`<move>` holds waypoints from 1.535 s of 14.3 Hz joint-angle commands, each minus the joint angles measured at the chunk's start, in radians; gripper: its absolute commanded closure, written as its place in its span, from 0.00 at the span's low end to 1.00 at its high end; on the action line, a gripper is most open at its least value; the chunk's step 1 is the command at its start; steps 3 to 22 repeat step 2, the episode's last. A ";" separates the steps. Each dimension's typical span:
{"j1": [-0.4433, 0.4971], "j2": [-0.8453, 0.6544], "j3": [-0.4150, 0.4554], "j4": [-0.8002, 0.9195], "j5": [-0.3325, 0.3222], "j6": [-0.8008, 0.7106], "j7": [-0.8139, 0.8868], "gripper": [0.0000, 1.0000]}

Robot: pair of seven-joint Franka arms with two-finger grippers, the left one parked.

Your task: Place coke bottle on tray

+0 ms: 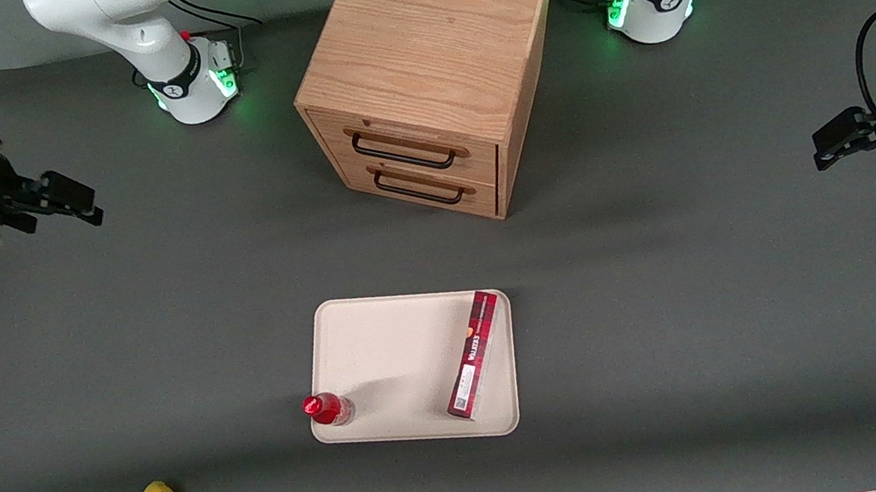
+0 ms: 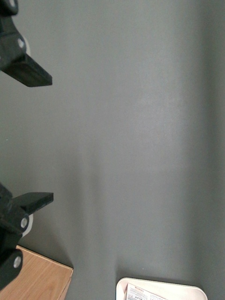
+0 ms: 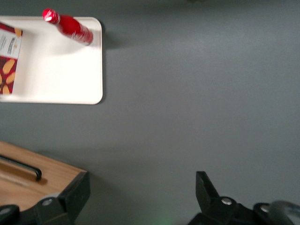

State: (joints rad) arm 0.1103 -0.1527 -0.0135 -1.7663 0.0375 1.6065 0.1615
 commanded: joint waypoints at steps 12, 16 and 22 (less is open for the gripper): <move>-0.004 -0.016 0.006 -0.022 0.018 -0.013 -0.068 0.00; -0.004 -0.016 0.006 -0.022 0.018 -0.013 -0.068 0.00; -0.004 -0.016 0.006 -0.022 0.018 -0.013 -0.068 0.00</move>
